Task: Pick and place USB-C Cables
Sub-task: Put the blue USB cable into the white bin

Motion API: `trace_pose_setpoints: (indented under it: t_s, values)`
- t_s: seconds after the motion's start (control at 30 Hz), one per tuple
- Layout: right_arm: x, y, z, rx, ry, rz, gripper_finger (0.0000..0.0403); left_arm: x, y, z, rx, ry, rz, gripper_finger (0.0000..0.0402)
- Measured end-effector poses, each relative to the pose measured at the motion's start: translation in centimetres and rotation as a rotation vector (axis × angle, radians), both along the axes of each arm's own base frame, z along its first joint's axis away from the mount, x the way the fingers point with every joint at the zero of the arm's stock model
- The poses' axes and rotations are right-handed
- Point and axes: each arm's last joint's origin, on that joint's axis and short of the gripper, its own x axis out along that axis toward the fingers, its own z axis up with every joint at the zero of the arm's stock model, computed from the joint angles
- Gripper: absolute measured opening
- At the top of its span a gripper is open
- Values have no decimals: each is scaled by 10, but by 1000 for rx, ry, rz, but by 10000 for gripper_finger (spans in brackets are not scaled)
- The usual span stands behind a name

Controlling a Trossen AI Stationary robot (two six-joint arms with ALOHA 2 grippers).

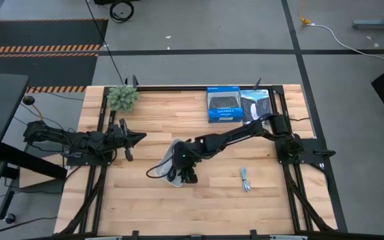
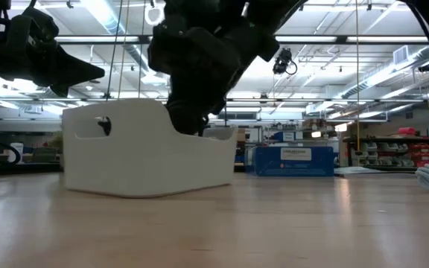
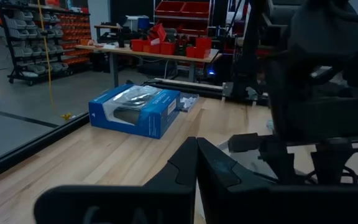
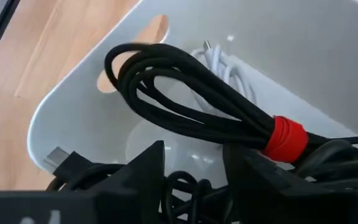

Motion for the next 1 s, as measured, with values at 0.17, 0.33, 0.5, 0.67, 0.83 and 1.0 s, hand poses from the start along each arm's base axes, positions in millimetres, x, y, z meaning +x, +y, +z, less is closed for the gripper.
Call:
trace_pose_setpoints:
  t_s: [0.17,0.33,0.5,0.67,0.83,1.0]
  values:
    - [-6,-4,16,-26,-10,-22,159,0,0,0,0,0,0,11]
    - [-10,-6,45,-28,-92,-45,158,0,0,0,0,0,0,11]
    - [-17,-6,64,-47,-126,7,158,0,0,0,0,0,0,11]
    - [-33,3,81,-140,-139,219,158,0,0,0,0,0,0,11]
    - [-44,16,89,-273,-174,443,158,0,0,0,0,0,0,11]
    - [-45,21,79,-343,-138,489,162,0,0,0,0,0,1,11]
